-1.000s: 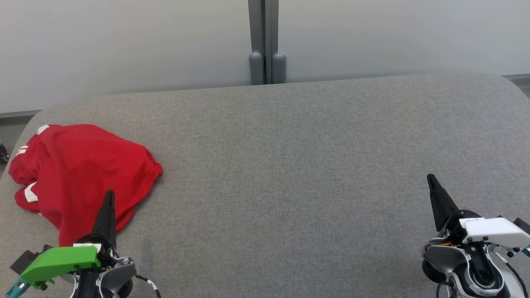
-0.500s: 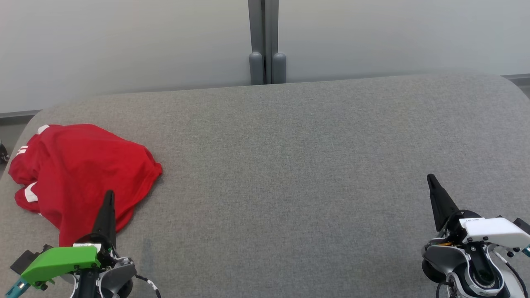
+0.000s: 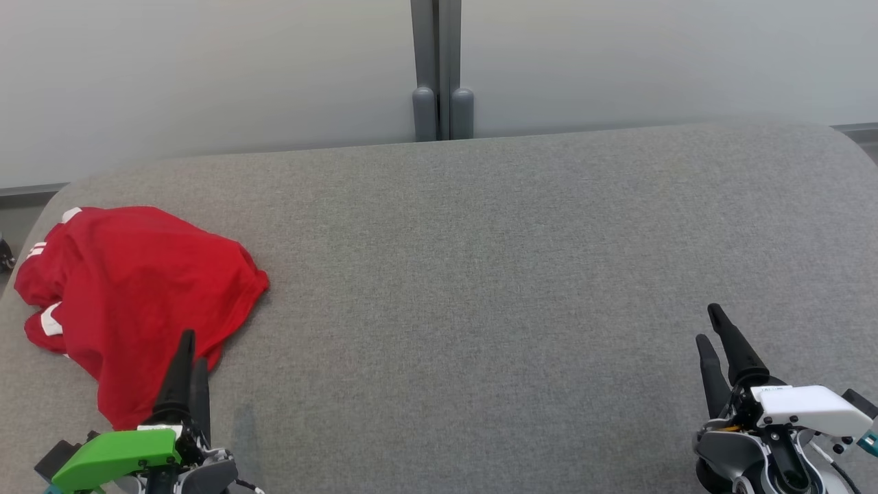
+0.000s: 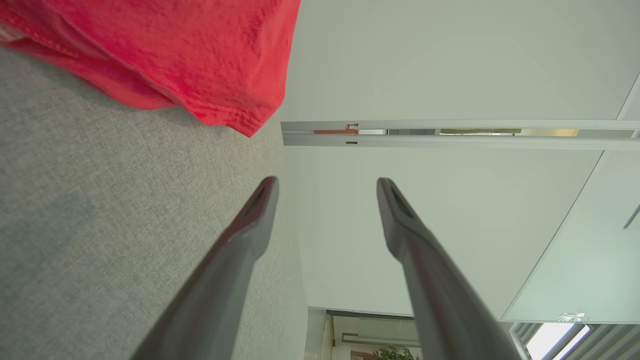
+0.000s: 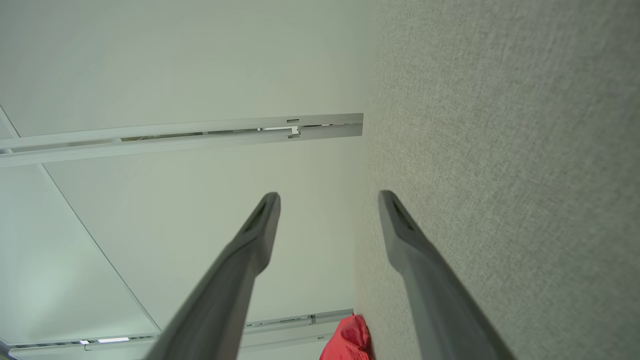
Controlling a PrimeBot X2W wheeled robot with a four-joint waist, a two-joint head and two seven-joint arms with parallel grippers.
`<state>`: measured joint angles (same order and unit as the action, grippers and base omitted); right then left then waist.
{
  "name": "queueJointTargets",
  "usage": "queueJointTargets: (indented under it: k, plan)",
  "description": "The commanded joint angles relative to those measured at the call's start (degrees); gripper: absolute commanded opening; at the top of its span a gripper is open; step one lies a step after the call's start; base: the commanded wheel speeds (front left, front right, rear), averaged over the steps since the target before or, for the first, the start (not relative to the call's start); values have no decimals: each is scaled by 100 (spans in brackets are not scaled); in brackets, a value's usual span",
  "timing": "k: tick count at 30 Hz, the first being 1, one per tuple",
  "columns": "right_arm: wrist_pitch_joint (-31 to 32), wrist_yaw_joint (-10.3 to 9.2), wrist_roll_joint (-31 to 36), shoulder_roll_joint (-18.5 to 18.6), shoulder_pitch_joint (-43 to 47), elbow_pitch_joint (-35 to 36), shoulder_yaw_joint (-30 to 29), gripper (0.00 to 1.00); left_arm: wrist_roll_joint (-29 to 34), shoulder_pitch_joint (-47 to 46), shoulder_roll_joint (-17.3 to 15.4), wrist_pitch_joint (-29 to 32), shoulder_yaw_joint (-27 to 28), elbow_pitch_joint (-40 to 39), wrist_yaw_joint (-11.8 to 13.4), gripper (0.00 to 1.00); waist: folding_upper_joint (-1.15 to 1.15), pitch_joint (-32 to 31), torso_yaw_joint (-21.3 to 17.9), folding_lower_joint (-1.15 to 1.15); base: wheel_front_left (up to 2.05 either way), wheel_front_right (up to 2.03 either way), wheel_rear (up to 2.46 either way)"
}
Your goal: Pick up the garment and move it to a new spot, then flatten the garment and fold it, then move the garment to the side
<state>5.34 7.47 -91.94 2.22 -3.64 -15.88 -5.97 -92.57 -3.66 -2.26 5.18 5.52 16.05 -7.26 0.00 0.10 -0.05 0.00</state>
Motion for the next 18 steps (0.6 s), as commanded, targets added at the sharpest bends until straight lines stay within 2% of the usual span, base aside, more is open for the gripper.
queueJointTargets:
  k: [1, 11, 18]
  plan:
    - [-81, 1, 80, 24, -81, 133, 29, 100, 73, -78, -24, -70, -23, -136, -7, 100, 0, -3, -1, 0, 0, 0, 0]
    - [-350, 2, 756, 32, -103, 136, -28, 100, 355, -51, -31, -337, -35, -266, -10, 100, 0, -14, -5, 0, 0, 0, 0]
    - [-523, 2, 1772, 36, -218, 354, -144, 100, 925, -77, -36, -508, 131, -379, -12, 100, 0, -14, -6, 0, 0, 0, 0]
